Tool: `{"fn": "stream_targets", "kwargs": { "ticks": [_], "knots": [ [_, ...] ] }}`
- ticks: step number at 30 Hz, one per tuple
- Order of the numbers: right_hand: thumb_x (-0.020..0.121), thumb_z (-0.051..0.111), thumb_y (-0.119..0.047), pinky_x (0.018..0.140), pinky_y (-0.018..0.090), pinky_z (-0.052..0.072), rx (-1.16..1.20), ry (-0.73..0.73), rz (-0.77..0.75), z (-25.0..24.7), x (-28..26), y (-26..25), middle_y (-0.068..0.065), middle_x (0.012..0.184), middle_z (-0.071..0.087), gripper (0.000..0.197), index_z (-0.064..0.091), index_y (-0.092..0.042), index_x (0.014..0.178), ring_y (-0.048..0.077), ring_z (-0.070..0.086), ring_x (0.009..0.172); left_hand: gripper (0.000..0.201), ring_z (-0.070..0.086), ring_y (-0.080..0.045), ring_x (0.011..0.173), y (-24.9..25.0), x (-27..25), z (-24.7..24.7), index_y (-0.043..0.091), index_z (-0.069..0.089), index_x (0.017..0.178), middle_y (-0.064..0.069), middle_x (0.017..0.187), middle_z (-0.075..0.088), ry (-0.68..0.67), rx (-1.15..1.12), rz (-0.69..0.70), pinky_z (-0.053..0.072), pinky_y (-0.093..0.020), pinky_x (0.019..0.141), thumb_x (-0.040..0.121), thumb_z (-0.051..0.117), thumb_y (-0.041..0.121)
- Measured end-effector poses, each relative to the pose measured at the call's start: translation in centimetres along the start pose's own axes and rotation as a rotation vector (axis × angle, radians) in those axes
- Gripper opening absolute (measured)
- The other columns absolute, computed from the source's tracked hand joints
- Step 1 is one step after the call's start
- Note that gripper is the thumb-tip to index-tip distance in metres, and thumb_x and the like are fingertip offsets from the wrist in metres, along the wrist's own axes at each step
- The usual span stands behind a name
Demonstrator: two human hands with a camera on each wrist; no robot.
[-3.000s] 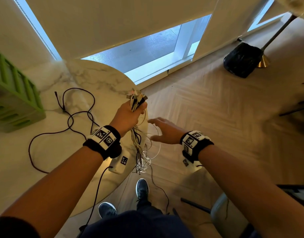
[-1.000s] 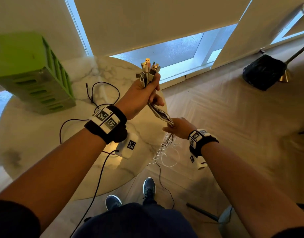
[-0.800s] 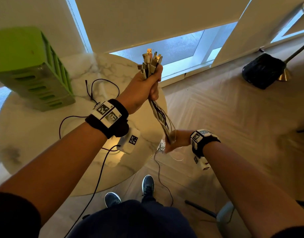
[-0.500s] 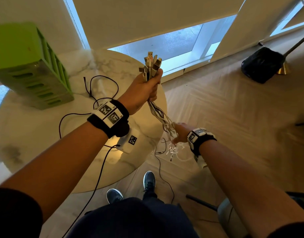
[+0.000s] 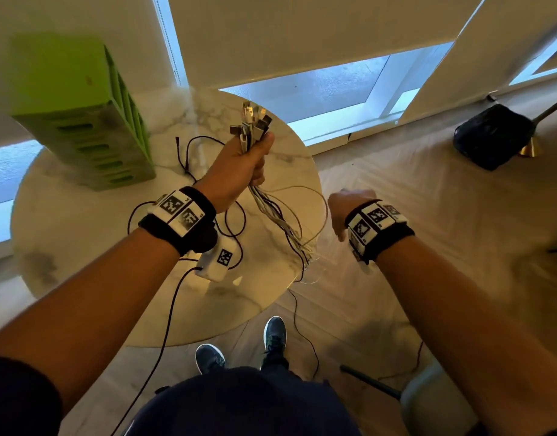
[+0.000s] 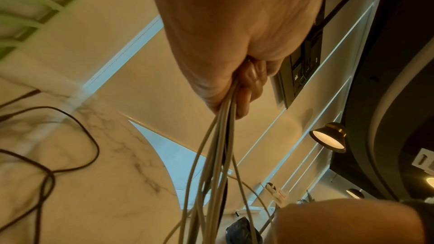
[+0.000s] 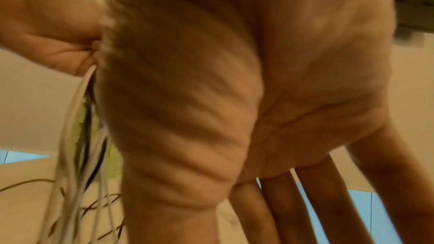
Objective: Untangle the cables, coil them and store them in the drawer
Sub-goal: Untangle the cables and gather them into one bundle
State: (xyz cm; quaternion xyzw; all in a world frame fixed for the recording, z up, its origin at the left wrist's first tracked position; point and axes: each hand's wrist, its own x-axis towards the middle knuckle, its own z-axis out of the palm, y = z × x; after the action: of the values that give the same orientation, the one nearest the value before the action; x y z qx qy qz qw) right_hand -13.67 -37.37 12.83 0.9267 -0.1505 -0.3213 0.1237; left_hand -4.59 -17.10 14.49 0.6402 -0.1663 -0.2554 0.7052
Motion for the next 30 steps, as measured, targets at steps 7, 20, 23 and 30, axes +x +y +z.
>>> {"fn": "stream_targets", "kwargs": {
  "ticks": [7, 20, 23, 30],
  "knots": [
    [0.068, 0.089, -0.03, 0.124, 0.044, 0.021, 0.455, -0.017, -0.605, -2.0, 1.6, -5.4, 0.002, 0.168, 0.007, 0.127, 0.002, -0.022, 0.161, 0.022, 0.016, 0.152, 0.029, 0.014, -0.021, 0.06, -0.5, -0.6, -1.9, 0.019, 0.042, 0.082, -0.004, 0.067, 0.015, 0.024, -0.021, -0.001, 0.02, -0.035, 0.057, 0.109, 0.049, 0.028],
    [0.081, 0.067, -0.067, 0.104, 0.047, 0.044, 0.233, 0.14, -0.31, 4.0, 3.3, -7.7, 0.003, 0.132, 0.057, 0.075, 0.049, -0.019, 0.136, 0.028, 0.055, 0.124, 0.027, 0.024, -0.014, 0.056, -0.7, -2.2, -5.6, 0.021, 0.042, 0.084, -0.001, 0.066, 0.018, 0.046, -0.087, 0.009, 0.036, -0.029, 0.06, 0.109, 0.048, 0.03],
    [0.06, 0.084, -0.066, 0.11, 0.047, 0.038, 0.234, 0.33, -0.315, 1.6, 2.2, -8.5, 0.008, 0.152, 0.04, 0.124, 0.023, -0.014, 0.154, 0.029, 0.043, 0.136, 0.03, 0.024, -0.014, 0.058, -0.9, -2.5, -5.8, 0.022, 0.04, 0.082, -0.004, 0.069, 0.018, 0.061, -0.07, 0.015, 0.035, -0.032, 0.062, 0.109, 0.048, 0.032],
    [0.072, 0.087, -0.049, 0.104, 0.037, 0.047, 0.876, 0.088, -0.662, -1.8, 0.8, -13.9, -0.006, 0.125, 0.065, 0.072, 0.053, -0.025, 0.131, 0.012, 0.06, 0.109, 0.032, 0.015, -0.025, 0.065, -0.4, -3.3, -5.7, 0.022, 0.039, 0.08, -0.01, 0.073, 0.014, 0.03, -0.107, 0.041, 0.033, -0.033, 0.062, 0.108, 0.049, 0.032]
  ]
}}
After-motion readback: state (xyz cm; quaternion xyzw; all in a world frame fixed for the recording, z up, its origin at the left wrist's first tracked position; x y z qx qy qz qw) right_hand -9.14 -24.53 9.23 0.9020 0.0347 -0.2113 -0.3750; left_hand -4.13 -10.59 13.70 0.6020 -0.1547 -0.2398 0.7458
